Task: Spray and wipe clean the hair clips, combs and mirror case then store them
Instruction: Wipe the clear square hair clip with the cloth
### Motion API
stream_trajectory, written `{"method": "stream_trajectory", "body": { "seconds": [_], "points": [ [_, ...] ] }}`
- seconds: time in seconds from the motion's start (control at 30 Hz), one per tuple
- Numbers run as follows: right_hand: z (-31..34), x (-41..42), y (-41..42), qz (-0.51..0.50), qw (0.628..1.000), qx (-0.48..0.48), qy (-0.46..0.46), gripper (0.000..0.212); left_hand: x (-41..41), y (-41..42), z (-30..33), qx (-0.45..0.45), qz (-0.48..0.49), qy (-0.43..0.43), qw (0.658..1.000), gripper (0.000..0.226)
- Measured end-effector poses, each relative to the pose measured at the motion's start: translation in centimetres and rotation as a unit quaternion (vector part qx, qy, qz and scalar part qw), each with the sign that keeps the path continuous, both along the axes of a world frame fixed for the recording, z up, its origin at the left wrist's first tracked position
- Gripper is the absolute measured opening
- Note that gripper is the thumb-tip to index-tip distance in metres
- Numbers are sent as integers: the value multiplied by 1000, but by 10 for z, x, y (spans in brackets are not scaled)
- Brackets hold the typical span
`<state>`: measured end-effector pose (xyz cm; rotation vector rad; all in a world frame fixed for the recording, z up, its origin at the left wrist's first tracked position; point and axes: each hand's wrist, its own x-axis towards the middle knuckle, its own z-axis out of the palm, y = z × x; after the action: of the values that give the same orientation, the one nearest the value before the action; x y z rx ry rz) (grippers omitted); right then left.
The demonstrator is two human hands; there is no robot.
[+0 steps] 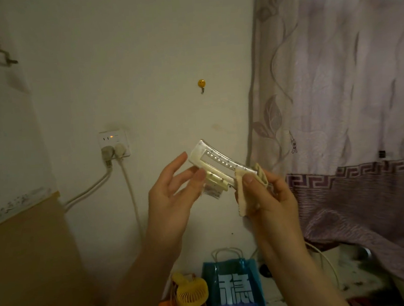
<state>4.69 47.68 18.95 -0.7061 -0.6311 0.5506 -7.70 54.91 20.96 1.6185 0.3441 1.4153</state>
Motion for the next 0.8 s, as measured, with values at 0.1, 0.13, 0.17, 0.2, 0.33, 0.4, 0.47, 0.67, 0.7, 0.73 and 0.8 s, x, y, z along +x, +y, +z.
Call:
{"method": "stream_trajectory", "body": {
  "seconds": [0.1, 0.13, 0.17, 0.2, 0.33, 0.4, 0.47, 0.67, 0.7, 0.73, 0.8],
  "points": [
    [-9, -7, 3, -9, 1000, -3, 13, 27, 8, -3, -9, -10, -24, 3, 1000, 72],
    [-12, -10, 3, -8, 1000, -5, 9, 29, 9, -3, -11, -15, -25, -1, 1000, 74],
    [-15, -12, 3, -8, 1000, -10, 3, 32, 9, -2, -13, -19, -27, -3, 999, 75],
    [-18, -13, 2, -10, 1000, -19, -5, 35, 10, -1, -14, -21, -29, -3, 999, 76],
    [-27, -8, -1, -10, 998, -52, -29, 35, 5, 4, -17, -18, -33, 4, 999, 76],
    [-29, -5, -3, -6, 996, -67, -50, 33, 0, 7, -16, -15, -32, 6, 999, 77],
    [-28, -1, -6, -18, 993, -84, -86, 34, -5, 9, -14, -14, -32, 11, 999, 80],
    [-8, 9, -12, -45, 981, -72, -177, 20, -15, 10, -11, -9, -43, 47, 998, 72],
    [-4, 8, -13, -41, 976, -62, -204, 19, -16, 9, -12, -9, -48, 53, 997, 72],
    [0, 6, -13, -33, 972, -56, -228, 18, -16, 8, -12, -10, -52, 55, 997, 72],
    [5, 3, -13, -5, 962, -44, -269, 21, -17, 7, -12, -14, -59, 55, 997, 74]
  ]
}}
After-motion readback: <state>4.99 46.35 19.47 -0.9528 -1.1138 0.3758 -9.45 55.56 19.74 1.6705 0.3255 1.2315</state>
